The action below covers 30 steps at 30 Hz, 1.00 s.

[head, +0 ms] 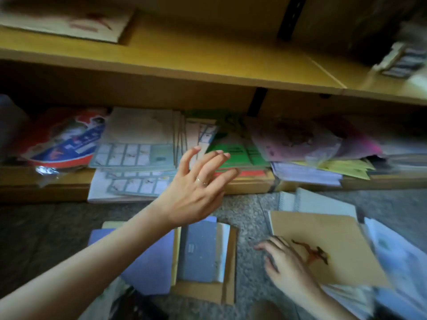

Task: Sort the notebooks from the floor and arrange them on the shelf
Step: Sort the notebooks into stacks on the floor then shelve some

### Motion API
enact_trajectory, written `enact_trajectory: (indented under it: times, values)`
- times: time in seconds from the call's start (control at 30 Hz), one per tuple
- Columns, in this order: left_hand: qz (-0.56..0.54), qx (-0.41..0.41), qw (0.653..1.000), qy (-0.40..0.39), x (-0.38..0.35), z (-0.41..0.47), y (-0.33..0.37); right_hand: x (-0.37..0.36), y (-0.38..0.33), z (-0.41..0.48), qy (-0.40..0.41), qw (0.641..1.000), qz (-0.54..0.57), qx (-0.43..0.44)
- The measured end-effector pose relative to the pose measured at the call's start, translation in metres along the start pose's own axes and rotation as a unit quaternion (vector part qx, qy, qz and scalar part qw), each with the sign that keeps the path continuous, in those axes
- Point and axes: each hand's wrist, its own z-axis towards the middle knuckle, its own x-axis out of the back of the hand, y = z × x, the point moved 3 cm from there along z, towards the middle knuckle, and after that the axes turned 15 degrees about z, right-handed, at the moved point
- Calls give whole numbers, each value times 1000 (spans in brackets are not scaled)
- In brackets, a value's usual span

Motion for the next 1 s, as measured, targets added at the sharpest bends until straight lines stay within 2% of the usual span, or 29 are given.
enact_trajectory:
  times: [0.07,0.1,0.2,0.3,0.47,0.63,1.0]
  values:
    - [-28,54,998,-36,-3,-5,16,2,21,-17,-16,991,-130,36]
    - [-39,80,994,-59,-4,-9,23,4,30,-22,-26,984,-176,24]
    - [-68,134,981,-123,-8,-25,40,8,60,-26,-27,974,-222,-32]
    - [-74,123,975,-167,-8,-39,52,9,76,-26,-10,971,-228,-76]
    - [-89,97,974,-186,-5,-47,60,9,79,-22,4,975,-212,-74]
    - [-96,96,972,-192,-3,-46,59,21,76,-24,-34,981,-172,-84]
    - [-94,106,965,-221,1,-52,53,4,65,-37,-43,984,-173,-13]
